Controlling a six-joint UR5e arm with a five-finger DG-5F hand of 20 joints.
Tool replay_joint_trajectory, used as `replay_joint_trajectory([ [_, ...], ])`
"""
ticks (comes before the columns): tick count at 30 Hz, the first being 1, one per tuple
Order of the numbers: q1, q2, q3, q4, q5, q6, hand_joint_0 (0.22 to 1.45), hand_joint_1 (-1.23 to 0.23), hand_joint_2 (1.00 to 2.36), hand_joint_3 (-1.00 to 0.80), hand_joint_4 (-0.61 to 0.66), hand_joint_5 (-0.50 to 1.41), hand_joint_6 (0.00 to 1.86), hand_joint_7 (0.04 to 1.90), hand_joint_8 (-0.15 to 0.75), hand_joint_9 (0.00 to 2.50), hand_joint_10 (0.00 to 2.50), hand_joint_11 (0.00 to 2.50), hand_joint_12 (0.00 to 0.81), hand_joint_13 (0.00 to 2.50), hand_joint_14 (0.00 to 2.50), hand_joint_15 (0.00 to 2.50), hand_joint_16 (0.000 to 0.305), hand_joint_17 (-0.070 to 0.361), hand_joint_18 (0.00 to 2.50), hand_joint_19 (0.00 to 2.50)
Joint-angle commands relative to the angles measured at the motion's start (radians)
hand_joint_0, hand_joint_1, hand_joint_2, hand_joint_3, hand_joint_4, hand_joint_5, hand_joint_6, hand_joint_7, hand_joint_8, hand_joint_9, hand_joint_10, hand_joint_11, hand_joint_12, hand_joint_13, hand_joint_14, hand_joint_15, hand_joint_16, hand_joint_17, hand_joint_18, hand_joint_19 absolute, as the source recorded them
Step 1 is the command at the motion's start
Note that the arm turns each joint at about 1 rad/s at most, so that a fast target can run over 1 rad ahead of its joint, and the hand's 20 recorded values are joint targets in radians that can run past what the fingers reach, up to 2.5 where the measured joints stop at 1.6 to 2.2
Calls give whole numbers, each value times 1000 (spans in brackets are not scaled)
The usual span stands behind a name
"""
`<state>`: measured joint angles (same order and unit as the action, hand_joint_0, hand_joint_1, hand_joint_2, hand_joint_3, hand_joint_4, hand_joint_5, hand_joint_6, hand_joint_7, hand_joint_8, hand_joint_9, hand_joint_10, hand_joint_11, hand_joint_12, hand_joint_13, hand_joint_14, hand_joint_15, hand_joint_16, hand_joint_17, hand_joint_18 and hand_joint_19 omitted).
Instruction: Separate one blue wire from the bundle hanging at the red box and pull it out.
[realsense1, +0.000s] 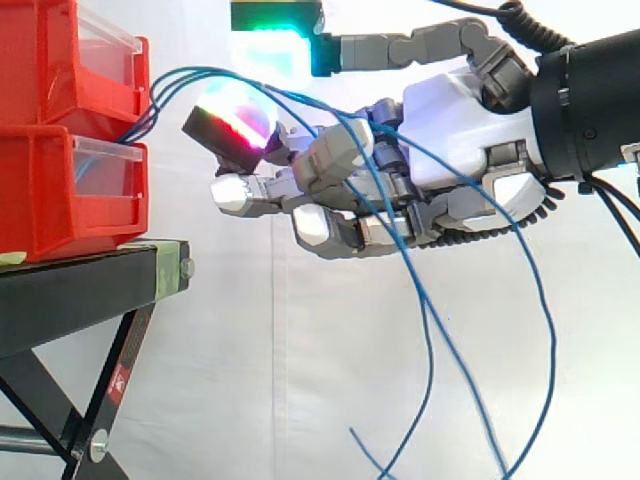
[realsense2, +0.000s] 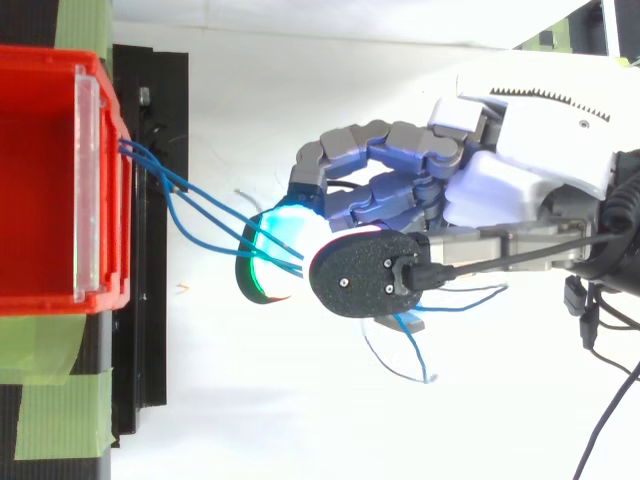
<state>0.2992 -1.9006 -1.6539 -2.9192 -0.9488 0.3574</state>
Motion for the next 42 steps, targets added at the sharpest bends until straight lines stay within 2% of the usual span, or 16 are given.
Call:
replay_joint_trajectory([
  [1,0,0,0,0,1,0,637,-678,1026,-162,213,-198,825,1007,340,671,12,723,346,1068,4,1454,44,99,760,885],
  [3,0,0,0,0,1,0,636,-679,1025,-163,215,-198,825,1009,340,672,11,728,360,1047,8,1317,45,100,747,866],
  [6,0,0,0,0,1,-2,635,-677,1026,-160,212,-198,822,1010,341,692,10,729,394,939,20,985,44,100,728,818],
  [7,0,0,-1,0,1,-2,634,-678,1026,-159,212,-197,822,1008,341,698,12,695,400,880,20,737,44,98,720,775],
  [9,0,0,0,0,1,0,632,-678,1025,-160,218,-196,821,1018,344,703,12,686,399,834,15,551,43,96,705,737],
  [11,0,0,0,0,1,0,632,-678,1025,-162,212,-196,820,1022,342,713,10,680,390,796,14,381,41,93,699,698],
  [13,0,0,0,0,1,0,631,-677,1025,-160,211,-196,820,1018,347,722,12,668,386,789,11,348,41,92,695,689],
  [15,0,0,0,0,1,0,633,-675,1025,-168,206,-196,820,1024,345,720,13,672,377,785,12,394,41,92,691,692],
  [18,0,0,0,0,1,-2,637,-672,1024,-177,208,-198,821,1022,341,709,12,671,374,898,19,650,39,88,686,706],
  [20,0,-2,0,0,1,-3,641,-666,1025,-182,209,-202,823,1023,339,703,11,709,370,1011,20,978,39,88,706,747],
  [26,0,0,-1,0,4,0,648,-659,1024,-202,224,-206,827,999,336,685,12,737,328,1125,2,1471,42,94,775,851],
  [27,0,0,-1,0,4,0,648,-659,1024,-202,220,-206,827,990,335,683,12,749,331,1134,0,1506,42,95,782,867],
  [31,0,0,0,0,4,-2,650,-658,1024,-205,225,-206,828,984,337,684,9,751,323,1088,344,1445,43,97,804,907],
  [38,0,0,0,2,4,-3,651,-656,1023,-209,220,-207,828,985,338,686,9,765,331,1039,671,1395,43,97,833,949],
  [42,0,0,-1,2,4,-3,651,-656,1023,-206,222,-207,828,976,337,689,9,769,336,1035,686,1394,43,97,837,957],
])
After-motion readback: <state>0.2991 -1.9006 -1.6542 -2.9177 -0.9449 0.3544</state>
